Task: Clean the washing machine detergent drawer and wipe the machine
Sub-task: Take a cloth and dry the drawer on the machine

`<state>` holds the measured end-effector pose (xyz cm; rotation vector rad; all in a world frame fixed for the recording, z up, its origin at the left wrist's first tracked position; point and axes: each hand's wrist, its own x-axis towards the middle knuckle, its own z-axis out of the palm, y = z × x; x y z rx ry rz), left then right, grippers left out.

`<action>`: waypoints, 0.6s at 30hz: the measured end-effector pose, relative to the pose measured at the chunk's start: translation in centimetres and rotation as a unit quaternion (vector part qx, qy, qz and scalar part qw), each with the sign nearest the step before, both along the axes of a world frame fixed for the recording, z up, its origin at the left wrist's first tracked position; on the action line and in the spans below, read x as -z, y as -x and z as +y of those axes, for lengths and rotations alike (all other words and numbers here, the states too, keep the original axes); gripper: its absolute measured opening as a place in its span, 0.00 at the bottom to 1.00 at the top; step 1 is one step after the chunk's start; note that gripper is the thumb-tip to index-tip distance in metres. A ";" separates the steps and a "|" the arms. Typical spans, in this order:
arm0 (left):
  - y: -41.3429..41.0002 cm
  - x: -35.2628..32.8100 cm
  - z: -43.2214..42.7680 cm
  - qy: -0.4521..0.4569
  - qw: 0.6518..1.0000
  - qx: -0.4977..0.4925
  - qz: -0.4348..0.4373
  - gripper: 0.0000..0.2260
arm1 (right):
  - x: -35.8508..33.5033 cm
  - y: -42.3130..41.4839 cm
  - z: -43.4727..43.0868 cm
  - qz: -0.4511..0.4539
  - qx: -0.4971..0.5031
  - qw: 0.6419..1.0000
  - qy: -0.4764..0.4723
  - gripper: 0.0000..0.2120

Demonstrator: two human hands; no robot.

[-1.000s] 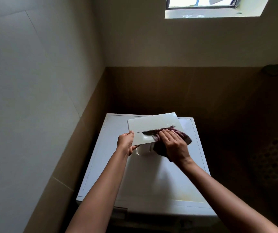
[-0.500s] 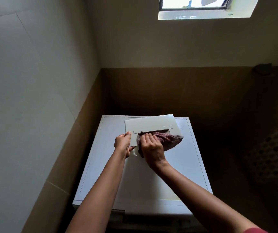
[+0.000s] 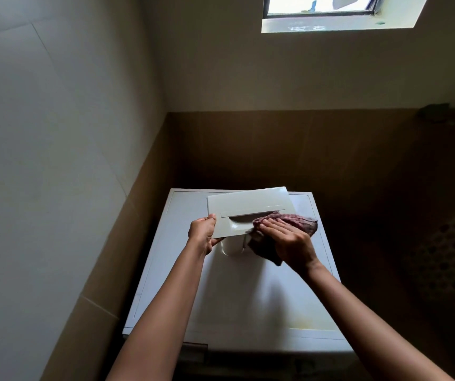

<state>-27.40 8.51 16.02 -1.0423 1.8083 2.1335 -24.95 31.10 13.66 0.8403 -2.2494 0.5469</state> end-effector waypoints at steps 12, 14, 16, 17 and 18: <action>0.1 -0.1 -0.3 0.002 1.000 0.025 -0.009 0.15 | -6.1 0.7 3.4 -0.245 0.134 0.802 0.527 0.06; -0.1 -0.1 -0.3 -0.002 1.000 0.025 -0.008 0.14 | -7.7 2.3 3.4 -0.241 0.100 0.748 0.611 0.03; -0.1 0.0 -0.4 -0.007 1.000 0.023 -0.006 0.14 | -8.5 3.7 3.1 -0.243 0.108 0.776 0.572 0.08; -0.1 0.0 -0.4 -0.009 1.000 0.021 -0.003 0.14 | -8.4 4.3 2.6 -0.258 0.121 0.818 0.499 0.11; -0.1 0.0 -0.4 -0.012 1.000 0.019 0.000 0.14 | -7.9 4.9 1.9 -0.284 0.132 0.861 0.401 0.15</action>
